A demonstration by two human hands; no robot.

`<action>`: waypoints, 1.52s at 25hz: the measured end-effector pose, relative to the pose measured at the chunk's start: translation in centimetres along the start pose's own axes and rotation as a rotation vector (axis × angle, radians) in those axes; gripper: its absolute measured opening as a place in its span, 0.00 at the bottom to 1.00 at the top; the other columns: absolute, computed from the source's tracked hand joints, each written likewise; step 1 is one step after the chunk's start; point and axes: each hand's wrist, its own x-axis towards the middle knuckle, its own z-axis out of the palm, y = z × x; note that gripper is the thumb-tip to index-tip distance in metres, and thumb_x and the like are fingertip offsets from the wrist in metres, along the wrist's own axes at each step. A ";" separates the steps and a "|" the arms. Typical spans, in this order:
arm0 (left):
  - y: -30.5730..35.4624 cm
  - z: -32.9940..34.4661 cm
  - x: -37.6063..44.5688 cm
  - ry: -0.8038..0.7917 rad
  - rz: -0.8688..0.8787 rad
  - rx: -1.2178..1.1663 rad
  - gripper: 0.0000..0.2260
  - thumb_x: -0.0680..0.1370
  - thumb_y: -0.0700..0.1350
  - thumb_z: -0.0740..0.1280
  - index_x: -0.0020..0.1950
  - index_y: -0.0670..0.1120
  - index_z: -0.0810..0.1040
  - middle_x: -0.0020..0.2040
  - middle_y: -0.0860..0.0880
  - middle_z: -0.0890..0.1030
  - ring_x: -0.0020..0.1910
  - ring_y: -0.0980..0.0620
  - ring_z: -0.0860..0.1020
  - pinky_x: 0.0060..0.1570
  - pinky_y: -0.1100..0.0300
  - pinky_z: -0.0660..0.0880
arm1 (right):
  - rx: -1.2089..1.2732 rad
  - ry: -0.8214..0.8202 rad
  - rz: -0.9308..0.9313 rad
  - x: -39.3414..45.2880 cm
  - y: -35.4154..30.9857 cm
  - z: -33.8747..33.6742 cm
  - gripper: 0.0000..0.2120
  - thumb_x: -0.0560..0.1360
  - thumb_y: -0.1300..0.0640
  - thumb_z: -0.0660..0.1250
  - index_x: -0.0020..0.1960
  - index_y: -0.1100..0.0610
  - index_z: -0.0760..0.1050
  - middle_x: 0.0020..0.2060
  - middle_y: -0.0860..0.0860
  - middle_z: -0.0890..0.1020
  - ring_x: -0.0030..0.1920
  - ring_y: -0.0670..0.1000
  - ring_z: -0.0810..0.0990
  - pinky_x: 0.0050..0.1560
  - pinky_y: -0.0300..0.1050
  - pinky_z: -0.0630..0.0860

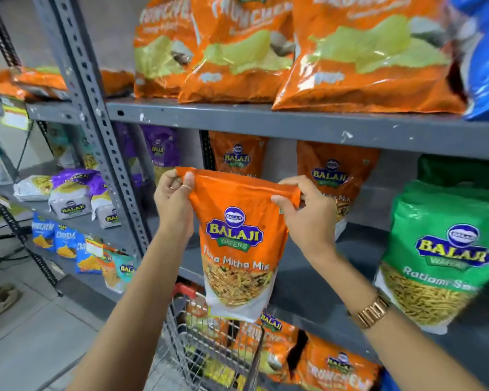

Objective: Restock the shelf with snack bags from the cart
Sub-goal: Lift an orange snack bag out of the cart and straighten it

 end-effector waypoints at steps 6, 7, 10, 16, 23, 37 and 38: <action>-2.9 5.6 1.5 -0.005 -0.143 -0.005 0.10 0.76 0.39 0.64 0.38 0.52 0.71 0.34 0.52 0.74 0.34 0.58 0.73 0.35 0.63 0.72 | -0.088 0.044 0.030 2.6 4.0 -1.6 0.08 0.71 0.56 0.69 0.49 0.57 0.77 0.41 0.55 0.84 0.39 0.50 0.79 0.39 0.35 0.73; -3.4 6.2 1.9 -0.003 -0.163 -0.001 0.09 0.76 0.39 0.64 0.38 0.52 0.71 0.35 0.52 0.74 0.35 0.57 0.73 0.36 0.63 0.71 | -0.102 0.040 0.053 2.9 4.7 -1.6 0.09 0.72 0.56 0.69 0.50 0.57 0.77 0.43 0.56 0.84 0.41 0.53 0.80 0.42 0.41 0.76; -5.2 7.6 2.9 -0.003 -0.205 -0.006 0.08 0.76 0.39 0.64 0.40 0.49 0.71 0.37 0.50 0.75 0.37 0.55 0.74 0.38 0.61 0.72 | -0.124 0.059 0.080 3.8 6.9 -1.4 0.10 0.71 0.56 0.69 0.51 0.59 0.78 0.45 0.59 0.84 0.44 0.60 0.81 0.46 0.52 0.78; -6.5 7.4 4.1 -0.065 -0.234 0.017 0.04 0.74 0.40 0.66 0.44 0.48 0.74 0.43 0.48 0.78 0.44 0.50 0.77 0.50 0.53 0.76 | -0.197 0.112 0.054 4.2 8.1 -0.4 0.16 0.71 0.55 0.69 0.57 0.60 0.74 0.46 0.62 0.83 0.45 0.63 0.81 0.47 0.50 0.75; -3.9 1.2 1.9 0.011 -0.152 0.141 0.08 0.75 0.37 0.65 0.41 0.49 0.76 0.37 0.52 0.81 0.37 0.56 0.80 0.46 0.63 0.78 | -0.365 0.133 -0.448 -0.3 7.2 4.2 0.15 0.72 0.66 0.66 0.58 0.61 0.71 0.60 0.62 0.76 0.63 0.57 0.69 0.68 0.53 0.62; -1.1 -26.9 -12.1 0.394 -0.544 0.620 0.04 0.72 0.39 0.68 0.45 0.44 0.76 0.38 0.47 0.79 0.38 0.47 0.77 0.37 0.60 0.70 | -0.046 -0.605 -0.374 -17.2 1.0 19.7 0.13 0.71 0.60 0.59 0.53 0.61 0.75 0.51 0.58 0.82 0.51 0.57 0.80 0.54 0.45 0.73; -1.1 -28.7 -13.5 0.378 -0.601 0.692 0.07 0.71 0.39 0.68 0.48 0.43 0.77 0.38 0.48 0.80 0.40 0.47 0.76 0.36 0.59 0.70 | -0.054 -0.748 -0.361 -18.6 0.5 20.6 0.13 0.72 0.61 0.60 0.55 0.62 0.74 0.53 0.59 0.81 0.54 0.58 0.79 0.54 0.47 0.75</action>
